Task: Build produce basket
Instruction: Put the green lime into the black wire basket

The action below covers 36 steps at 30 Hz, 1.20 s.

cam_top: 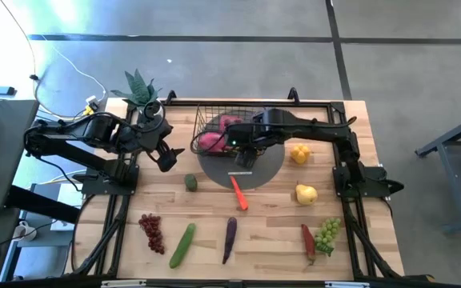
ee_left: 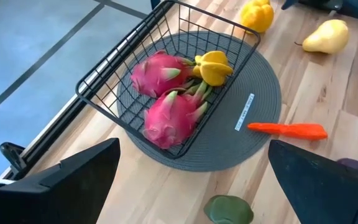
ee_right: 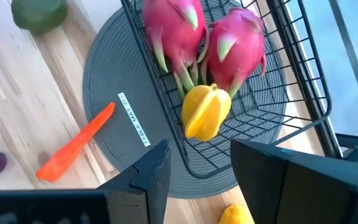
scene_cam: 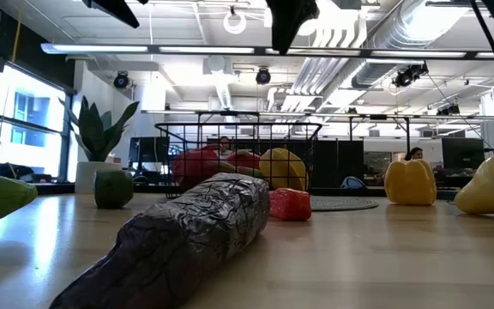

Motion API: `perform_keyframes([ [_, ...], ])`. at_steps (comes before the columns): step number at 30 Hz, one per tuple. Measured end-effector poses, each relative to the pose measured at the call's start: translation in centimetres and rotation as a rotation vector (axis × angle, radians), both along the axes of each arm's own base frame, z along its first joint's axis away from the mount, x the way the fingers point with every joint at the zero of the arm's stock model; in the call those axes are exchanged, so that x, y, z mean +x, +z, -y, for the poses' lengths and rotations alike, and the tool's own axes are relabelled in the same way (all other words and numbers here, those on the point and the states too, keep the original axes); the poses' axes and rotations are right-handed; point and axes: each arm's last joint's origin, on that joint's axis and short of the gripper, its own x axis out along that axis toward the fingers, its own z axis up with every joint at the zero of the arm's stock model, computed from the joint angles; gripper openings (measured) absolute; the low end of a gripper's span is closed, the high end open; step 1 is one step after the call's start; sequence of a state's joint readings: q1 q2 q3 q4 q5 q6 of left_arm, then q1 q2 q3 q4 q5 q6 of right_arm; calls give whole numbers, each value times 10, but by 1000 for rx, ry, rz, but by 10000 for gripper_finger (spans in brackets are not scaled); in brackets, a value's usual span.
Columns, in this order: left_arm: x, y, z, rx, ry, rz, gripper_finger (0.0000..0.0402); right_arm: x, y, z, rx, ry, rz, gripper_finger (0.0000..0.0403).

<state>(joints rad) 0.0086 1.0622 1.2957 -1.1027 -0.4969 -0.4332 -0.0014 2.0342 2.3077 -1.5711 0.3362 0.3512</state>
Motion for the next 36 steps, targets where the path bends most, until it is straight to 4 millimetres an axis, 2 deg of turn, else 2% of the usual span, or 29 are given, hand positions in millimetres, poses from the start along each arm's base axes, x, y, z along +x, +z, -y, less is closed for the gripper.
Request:
perform_keyframes([
  [15, 0, 0, 0, 3, -27, -12, 400, -3, 4, -23, -66, -1, 30, 149],
  [28, 0, 0, 1, -74, 40, 42, 400, -30, 37, -23, -159, 144, 57, 149],
  [31, 0, 0, 1, -103, 74, 66, 400, -46, 37, -16, -168, 166, 17, 149],
  [36, 0, 0, 0, -108, 101, 80, 400, -90, 24, -7, -113, 117, -32, 149],
])
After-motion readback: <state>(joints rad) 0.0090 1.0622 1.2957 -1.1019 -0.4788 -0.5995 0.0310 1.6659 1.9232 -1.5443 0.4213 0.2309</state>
